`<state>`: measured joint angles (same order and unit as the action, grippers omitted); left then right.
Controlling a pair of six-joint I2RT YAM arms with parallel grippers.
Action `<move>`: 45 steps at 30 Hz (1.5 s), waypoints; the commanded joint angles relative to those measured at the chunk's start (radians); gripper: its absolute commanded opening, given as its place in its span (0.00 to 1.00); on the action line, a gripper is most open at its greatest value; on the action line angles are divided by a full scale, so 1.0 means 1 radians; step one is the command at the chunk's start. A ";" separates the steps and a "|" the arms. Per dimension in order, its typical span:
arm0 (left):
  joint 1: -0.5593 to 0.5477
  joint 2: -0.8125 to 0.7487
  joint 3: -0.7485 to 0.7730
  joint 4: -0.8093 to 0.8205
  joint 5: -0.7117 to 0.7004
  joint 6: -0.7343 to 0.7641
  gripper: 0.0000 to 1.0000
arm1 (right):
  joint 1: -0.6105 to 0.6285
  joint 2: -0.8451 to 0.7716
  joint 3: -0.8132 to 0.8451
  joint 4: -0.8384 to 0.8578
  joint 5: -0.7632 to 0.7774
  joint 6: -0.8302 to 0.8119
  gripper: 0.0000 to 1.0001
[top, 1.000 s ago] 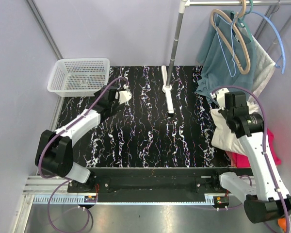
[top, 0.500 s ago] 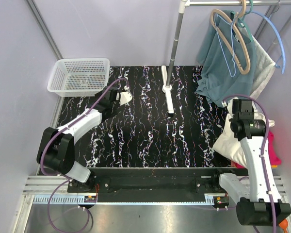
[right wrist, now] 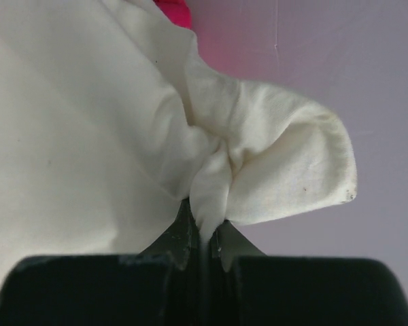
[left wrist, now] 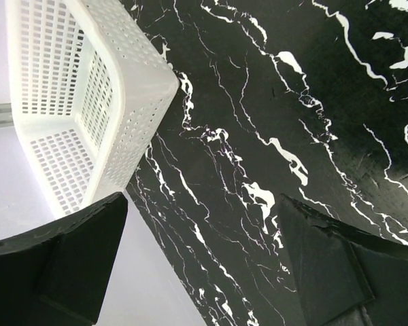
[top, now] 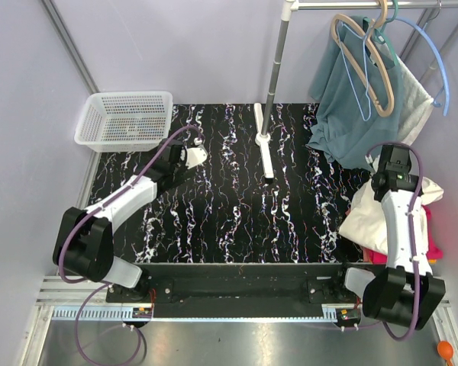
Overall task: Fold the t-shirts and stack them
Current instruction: Neatly place the folded tshirt to the corner
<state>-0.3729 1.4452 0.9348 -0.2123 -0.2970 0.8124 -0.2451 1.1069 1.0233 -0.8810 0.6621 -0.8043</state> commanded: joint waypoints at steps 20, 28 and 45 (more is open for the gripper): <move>-0.001 -0.101 -0.031 0.070 0.050 0.010 0.98 | -0.128 0.208 -0.080 0.385 0.107 -0.248 0.00; -0.001 -0.095 -0.033 0.071 0.052 -0.004 0.98 | -0.128 0.251 -0.088 0.428 0.102 -0.260 0.00; -0.001 -0.097 -0.037 0.063 0.044 -0.002 0.98 | -0.128 0.301 -0.135 0.470 0.079 -0.242 0.31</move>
<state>-0.3729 1.3796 0.9058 -0.1898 -0.2661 0.8146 -0.3676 1.3930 0.8764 -0.4553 0.7242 -1.0168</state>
